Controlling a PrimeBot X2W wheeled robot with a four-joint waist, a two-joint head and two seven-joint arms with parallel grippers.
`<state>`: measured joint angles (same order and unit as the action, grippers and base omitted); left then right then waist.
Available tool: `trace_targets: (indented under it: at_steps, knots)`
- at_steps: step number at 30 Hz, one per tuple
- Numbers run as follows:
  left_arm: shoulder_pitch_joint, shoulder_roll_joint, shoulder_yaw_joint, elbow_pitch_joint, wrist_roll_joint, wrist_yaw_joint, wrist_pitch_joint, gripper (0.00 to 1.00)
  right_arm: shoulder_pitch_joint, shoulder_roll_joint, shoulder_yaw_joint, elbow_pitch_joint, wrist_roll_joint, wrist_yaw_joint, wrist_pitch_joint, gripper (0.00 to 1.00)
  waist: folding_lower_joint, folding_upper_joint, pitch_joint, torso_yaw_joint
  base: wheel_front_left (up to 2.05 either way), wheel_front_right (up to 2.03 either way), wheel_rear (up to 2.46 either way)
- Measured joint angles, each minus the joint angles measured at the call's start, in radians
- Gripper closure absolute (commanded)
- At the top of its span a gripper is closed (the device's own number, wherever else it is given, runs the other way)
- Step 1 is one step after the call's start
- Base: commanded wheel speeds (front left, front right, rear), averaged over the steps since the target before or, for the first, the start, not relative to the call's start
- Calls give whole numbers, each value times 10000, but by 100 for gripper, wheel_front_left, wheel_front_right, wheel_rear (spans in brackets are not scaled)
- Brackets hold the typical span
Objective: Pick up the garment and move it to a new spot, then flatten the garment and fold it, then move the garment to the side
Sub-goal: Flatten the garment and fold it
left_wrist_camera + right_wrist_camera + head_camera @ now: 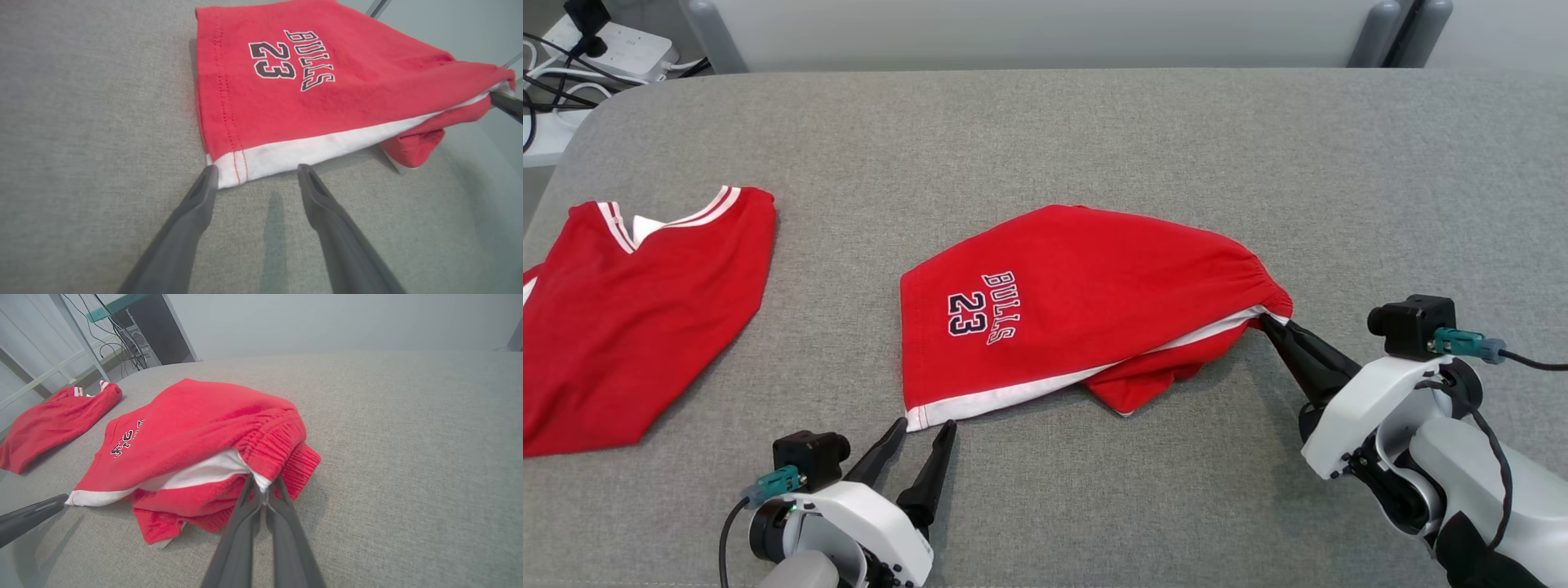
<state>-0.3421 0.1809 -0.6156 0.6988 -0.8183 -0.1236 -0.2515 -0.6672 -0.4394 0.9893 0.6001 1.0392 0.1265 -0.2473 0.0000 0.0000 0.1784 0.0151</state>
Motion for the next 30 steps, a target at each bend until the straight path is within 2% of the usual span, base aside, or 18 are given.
trace_targets:
  at_steps: [1, 4, 5, 6, 7, 10, 13, 24, 25, 27, 28, 29, 30]
  knots:
    - [-10, -2, -2, 33, -35, 0, 0, 0, 0, 4, 15, -4, 0, 0, 0, 100, 0, 0, 3, -18, 0, 0, 0]
    - [-135, 0, -40, 157, -134, 0, 0, 39, -2, 13, 77, -17, 0, -2, 0, 100, 0, 0, 36, -75, 0, 0, 0]
    - [-172, 0, -42, 169, -215, 0, 0, 39, -3, 17, 90, -19, 0, -2, 0, 100, 0, 0, 54, -94, 0, 0, 0]
    - [-192, 0, -61, 209, -219, 0, 0, 48, -6, 19, 105, -21, 0, -2, 0, 100, 0, 0, 71, -112, 0, 0, 0]
    - [-192, 0, -59, 244, -228, 0, 0, 49, -8, 21, 121, -23, 0, -2, 0, 100, 0, 0, 86, -130, 0, 0, 0]
    - [-234, 12, -151, 445, -259, 0, 0, 34, -17, 38, 148, -29, 0, 0, 0, 100, 0, 0, 125, -184, 0, 0, 0]
    - [-406, 13, -50, 583, -184, -2, 0, 0, -46, 58, 150, -33, 0, 0, 0, 100, 0, 0, 154, -208, 0, 0, 0]
    - [-463, -84, 238, 815, 259, -2, -4, 2, -53, 169, 146, -38, -2, 0, 0, 100, 0, 0, 151, -209, 0, 0, 0]
    - [-463, -84, 201, 826, 261, 0, -19, 16, -56, 184, 146, -40, -2, -2, 0, 100, 0, 0, 159, -216, 0, 0, 0]
    - [-464, -84, 171, 848, 245, 0, -46, 32, -84, 192, 148, -40, -10, 0, 0, 100, -1, 0, 178, -235, 0, 0, 0]
    - [-473, -82, 136, 871, 245, -2, -46, 49, -119, 192, 148, -42, -17, -2, 0, 100, 0, 0, 187, -244, 0, 0, 0]
    - [-502, -82, 69, 911, 238, -2, -46, 57, -170, 194, 148, -42, -17, -2, 0, 100, -1, 0, 198, -252, 0, 0, 0]
    - [-549, -81, -75, 963, 226, 0, -46, 74, -221, 196, 142, -46, -17, -2, 0, 100, 0, 0, 211, -258, 0, 0, 0]
